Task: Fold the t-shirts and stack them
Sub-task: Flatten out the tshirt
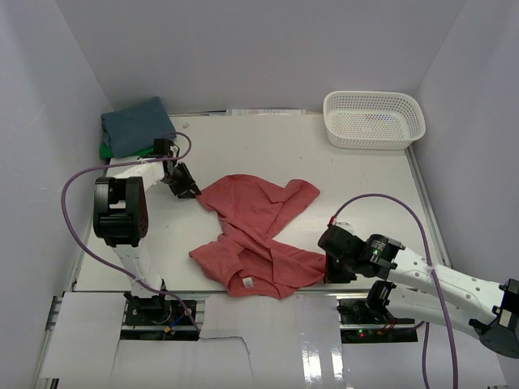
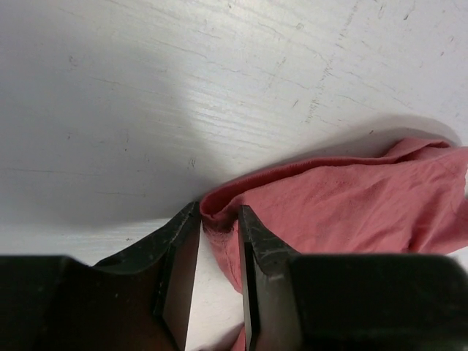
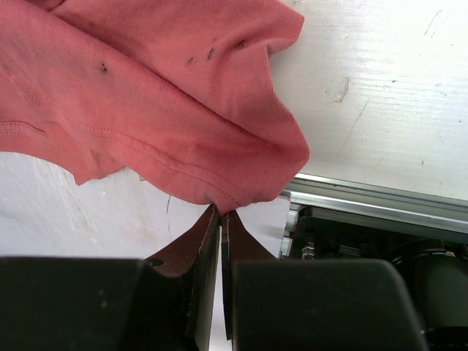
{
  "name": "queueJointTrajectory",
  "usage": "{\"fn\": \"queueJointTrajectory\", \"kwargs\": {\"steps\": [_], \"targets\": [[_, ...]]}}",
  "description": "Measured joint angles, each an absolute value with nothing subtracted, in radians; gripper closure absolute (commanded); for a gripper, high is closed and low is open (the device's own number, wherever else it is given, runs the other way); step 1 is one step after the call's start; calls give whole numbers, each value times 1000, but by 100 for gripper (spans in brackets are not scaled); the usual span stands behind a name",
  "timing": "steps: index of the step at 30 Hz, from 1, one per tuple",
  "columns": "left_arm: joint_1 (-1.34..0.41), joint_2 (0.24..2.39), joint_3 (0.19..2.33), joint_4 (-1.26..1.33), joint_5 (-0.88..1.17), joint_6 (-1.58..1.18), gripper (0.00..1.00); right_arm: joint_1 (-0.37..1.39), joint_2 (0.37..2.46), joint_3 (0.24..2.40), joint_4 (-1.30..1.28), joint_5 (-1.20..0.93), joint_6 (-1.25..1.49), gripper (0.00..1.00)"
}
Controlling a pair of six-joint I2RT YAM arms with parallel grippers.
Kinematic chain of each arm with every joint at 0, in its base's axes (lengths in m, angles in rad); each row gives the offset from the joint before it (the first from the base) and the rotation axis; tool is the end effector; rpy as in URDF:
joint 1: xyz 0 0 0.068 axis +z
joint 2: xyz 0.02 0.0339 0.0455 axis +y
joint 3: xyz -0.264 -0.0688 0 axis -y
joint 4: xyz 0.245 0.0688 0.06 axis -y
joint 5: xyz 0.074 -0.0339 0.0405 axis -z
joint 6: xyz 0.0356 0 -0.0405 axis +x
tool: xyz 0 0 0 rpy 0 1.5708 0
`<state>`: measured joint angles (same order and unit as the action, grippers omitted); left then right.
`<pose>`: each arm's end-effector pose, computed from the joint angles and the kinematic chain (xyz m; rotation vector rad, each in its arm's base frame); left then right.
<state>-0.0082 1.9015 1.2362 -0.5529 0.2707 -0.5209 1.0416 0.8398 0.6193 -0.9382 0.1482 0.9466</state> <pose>0.3728 -0.0126 0.1575 -0.6510 2.7544 -0.5037 0.0751 0.1179 0.2149 -0.0886 2.7694 0.3733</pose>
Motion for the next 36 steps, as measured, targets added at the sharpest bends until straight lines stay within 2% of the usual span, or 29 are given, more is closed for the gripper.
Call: {"fn": "queueJointTrajectory", "kwargs": {"steps": [3,4,8,13,16,21,27,36], "targets": [[-8,1901,1233,-552,277,-522,69,1042,840,619,-938,148,945,92],[-8,1901,1232,-553,277,-521,79,1042,840,619,-938,148,945,92],[-8,1901,1229,-553,277,-522,100,1042,840,619,-939,152,942,92],[-8,1896,1232,-572,272,-521,100,1021,863,685,-974,162,908,92],[-8,1882,1256,-610,268,-521,100,943,883,782,-990,157,853,92],[-8,1848,1411,-693,270,-520,100,813,959,973,-998,155,704,92],[22,1790,1628,-779,286,-515,100,788,1093,1213,-1000,205,559,92],[107,1747,1756,-903,315,-508,100,729,1247,1565,-1015,311,386,92]]}}
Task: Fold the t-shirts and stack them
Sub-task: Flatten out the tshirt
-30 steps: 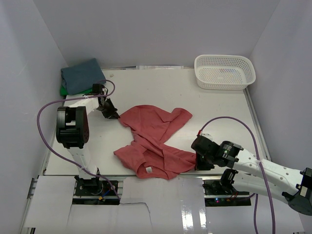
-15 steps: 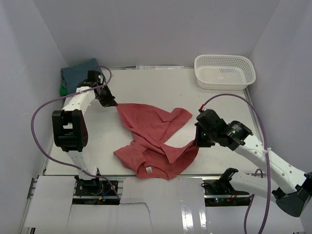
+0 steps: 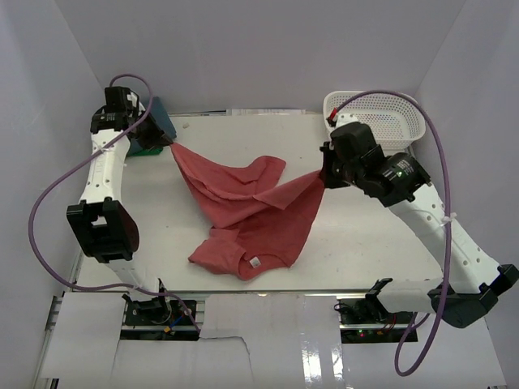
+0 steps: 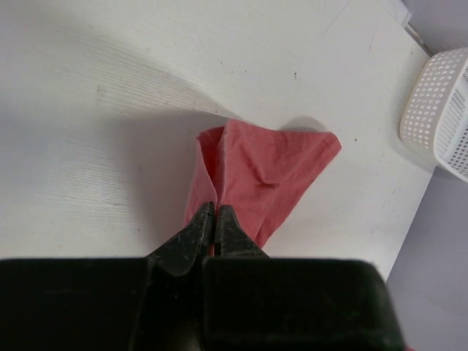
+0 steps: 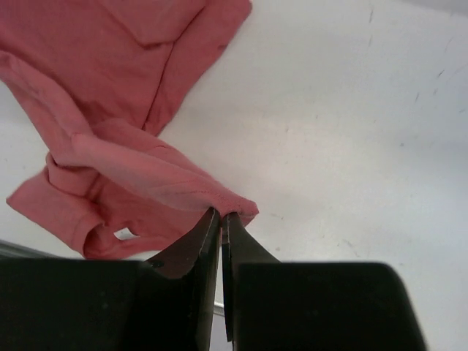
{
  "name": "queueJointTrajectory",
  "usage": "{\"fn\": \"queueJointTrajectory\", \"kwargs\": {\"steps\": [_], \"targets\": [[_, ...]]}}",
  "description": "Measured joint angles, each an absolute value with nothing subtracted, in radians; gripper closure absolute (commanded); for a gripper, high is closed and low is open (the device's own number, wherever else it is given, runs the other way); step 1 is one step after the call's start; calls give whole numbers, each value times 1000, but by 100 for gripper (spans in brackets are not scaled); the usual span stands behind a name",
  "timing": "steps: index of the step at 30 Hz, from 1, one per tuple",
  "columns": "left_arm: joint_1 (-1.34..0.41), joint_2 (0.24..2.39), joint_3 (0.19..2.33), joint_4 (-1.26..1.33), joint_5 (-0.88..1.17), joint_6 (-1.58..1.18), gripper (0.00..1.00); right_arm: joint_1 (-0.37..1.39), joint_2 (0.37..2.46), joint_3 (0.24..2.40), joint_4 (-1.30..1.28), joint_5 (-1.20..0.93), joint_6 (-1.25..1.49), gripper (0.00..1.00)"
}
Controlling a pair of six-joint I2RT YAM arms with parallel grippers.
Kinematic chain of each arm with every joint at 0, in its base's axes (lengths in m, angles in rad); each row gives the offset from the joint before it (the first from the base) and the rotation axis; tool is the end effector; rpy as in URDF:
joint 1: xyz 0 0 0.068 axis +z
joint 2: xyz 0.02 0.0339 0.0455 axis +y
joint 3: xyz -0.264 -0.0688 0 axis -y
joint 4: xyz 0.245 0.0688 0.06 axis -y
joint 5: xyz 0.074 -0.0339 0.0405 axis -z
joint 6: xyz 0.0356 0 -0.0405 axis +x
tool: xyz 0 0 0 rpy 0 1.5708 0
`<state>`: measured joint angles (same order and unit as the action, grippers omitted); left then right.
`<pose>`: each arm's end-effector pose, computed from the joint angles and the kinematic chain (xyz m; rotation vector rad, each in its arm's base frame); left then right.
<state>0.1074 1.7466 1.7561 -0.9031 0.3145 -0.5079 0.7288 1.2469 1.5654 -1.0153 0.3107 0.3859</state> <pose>0.3772 0.0296 0.3517 -0.6197 2.4080 -0.5597 0.1808 0.1468 0.4282 -0.2201 2.2295 0.2551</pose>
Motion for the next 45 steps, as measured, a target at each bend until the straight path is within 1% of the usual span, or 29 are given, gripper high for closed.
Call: {"fn": "queueJointTrajectory", "kwargs": {"steps": [7,12,18,24,28,35,40,45], "targets": [[182,1735,1895,-975,337,-505,100,594,1375,1805,-1013,269,276,92],[220,1665,1884,-971,343,-544,100,568,1466,1885,-984,228,230,92],[233,1518,1795,-892,344,-640,100,507,1557,1983,-930,171,197,92],[232,1308,1608,-760,305,-716,100,471,1557,2011,-809,183,156,92],[232,1190,1544,-688,252,-738,100,471,1505,1987,-715,211,113,92],[232,1004,1444,-574,185,-768,100,471,1276,1843,-509,252,10,92],[232,928,1343,-538,186,-787,100,471,1142,1789,-363,249,-57,92],[232,863,1212,-503,202,-785,100,471,1010,1685,-257,185,-89,92]]}}
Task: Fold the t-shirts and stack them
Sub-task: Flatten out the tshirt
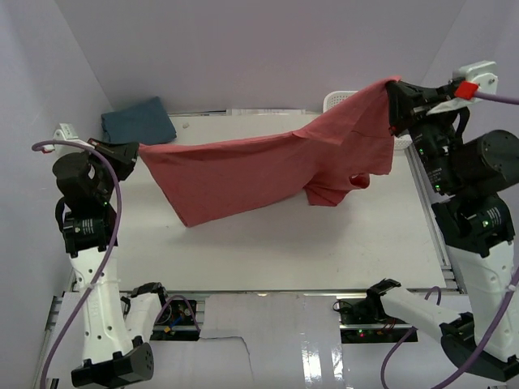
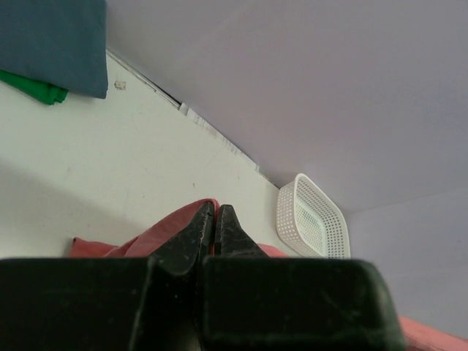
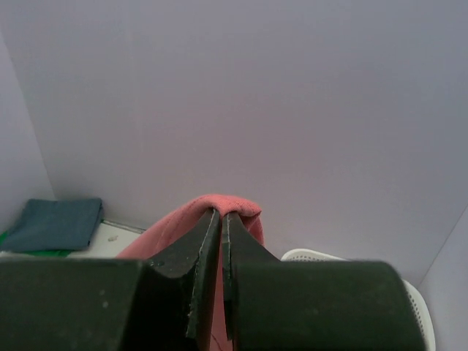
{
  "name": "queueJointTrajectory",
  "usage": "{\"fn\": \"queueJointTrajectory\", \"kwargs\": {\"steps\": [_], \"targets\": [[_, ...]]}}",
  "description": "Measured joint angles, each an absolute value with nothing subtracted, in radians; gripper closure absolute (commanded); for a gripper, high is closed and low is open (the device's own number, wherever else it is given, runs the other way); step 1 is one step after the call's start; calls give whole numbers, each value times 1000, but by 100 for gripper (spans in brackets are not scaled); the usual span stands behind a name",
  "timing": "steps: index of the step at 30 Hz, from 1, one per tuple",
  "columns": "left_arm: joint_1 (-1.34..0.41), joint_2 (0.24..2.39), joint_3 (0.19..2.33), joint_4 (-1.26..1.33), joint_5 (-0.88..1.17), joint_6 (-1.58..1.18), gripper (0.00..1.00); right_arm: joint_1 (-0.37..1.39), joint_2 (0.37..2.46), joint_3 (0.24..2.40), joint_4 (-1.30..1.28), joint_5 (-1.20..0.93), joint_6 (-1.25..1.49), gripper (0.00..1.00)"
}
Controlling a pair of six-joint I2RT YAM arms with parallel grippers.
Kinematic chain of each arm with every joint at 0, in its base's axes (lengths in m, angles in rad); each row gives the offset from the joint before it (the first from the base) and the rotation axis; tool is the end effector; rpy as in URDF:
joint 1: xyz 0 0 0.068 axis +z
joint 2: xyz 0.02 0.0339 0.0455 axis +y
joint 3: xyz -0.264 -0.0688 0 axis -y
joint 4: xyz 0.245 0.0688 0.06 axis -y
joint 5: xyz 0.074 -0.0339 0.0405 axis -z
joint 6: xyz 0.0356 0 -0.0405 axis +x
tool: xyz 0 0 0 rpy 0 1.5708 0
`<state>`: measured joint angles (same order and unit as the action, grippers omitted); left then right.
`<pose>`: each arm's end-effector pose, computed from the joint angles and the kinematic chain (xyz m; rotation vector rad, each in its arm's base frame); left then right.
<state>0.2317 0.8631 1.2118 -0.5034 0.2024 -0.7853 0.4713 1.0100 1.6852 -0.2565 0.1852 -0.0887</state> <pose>0.1629 0.0311 0.4374 -0.7195 1.6036 -0.5807 0.1214 0.0545 0.5813 -0.1599 1.1517 0.2320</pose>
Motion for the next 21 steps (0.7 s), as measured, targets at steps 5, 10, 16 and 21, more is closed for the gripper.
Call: {"fn": "queueJointTrajectory", "kwargs": {"steps": [5,10,16,21], "targets": [[232,728,1134,-441,208,-769,100,471,892,1605,-227,103,-111,92],[232,625,1140,-372,231,-759,100,471,824,1642,-243,-2,-111,92],[213,577,1135,-350,287,-760,100,450,714,1678,-261,-106,-109,92],[206,558,1188,-347,305,-743,100,407,685,1773,-311,-127,-114,92]]}}
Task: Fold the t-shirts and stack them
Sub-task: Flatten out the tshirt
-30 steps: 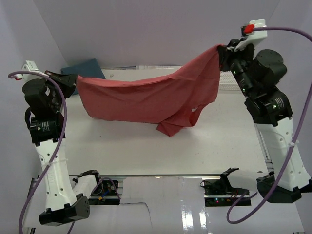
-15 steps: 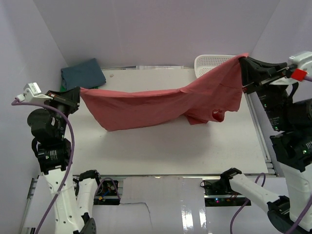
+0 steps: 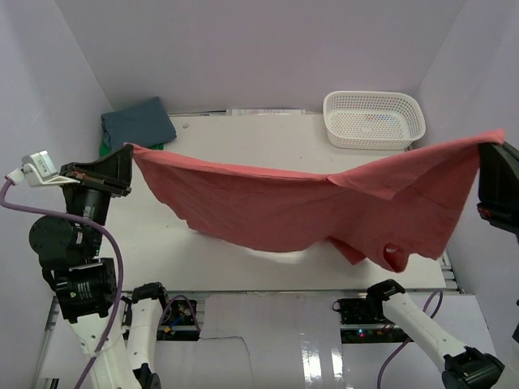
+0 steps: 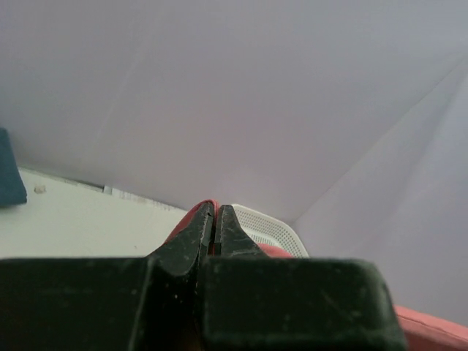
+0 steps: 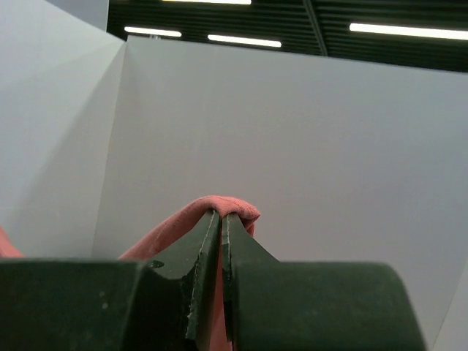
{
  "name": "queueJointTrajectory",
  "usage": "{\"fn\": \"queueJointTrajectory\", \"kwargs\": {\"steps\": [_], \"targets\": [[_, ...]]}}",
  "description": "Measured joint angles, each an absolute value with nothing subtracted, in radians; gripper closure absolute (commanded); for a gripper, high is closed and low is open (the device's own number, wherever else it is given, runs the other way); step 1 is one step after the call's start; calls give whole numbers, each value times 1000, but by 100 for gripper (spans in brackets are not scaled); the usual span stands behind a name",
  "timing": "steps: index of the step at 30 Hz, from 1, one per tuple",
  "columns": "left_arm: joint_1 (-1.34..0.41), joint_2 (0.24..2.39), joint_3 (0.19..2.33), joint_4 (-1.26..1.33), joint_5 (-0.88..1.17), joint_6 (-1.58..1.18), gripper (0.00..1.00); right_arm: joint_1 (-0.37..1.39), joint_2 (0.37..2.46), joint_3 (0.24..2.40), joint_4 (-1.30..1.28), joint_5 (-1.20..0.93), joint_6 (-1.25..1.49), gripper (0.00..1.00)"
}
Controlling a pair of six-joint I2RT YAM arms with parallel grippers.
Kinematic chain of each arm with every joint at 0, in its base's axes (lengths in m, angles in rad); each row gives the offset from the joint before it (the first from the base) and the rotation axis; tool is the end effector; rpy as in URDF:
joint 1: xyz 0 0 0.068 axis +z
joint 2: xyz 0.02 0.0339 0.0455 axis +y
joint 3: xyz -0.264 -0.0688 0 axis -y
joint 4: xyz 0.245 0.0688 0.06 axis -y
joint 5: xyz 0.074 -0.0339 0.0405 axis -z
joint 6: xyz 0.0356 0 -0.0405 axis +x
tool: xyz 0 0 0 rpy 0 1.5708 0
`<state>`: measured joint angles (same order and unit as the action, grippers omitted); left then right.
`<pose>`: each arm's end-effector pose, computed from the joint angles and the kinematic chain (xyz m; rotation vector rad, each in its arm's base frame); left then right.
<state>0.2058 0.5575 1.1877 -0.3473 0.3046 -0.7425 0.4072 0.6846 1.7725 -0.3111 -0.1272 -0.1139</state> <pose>0.0631 0.0023 0.4762 -0.3578 1.2806 -0.6529 -0.0440 -0.0140 0.6019 -0.3221 0.7386 0.3278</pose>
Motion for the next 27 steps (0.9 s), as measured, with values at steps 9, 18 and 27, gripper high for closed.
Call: {"fn": "queueJointTrajectory", "kwargs": {"steps": [9,18,27], "targets": [[189,599,1471,-337,273,-649,100,321,677,1948,-262,-197,-86,92],[140,525,1432,-374,163,-591,100,220,659,1891,-180,-281,33,92],[119,500,1329,-421,73,-566,100,113,688,1791,-182,-368,134,92]]}}
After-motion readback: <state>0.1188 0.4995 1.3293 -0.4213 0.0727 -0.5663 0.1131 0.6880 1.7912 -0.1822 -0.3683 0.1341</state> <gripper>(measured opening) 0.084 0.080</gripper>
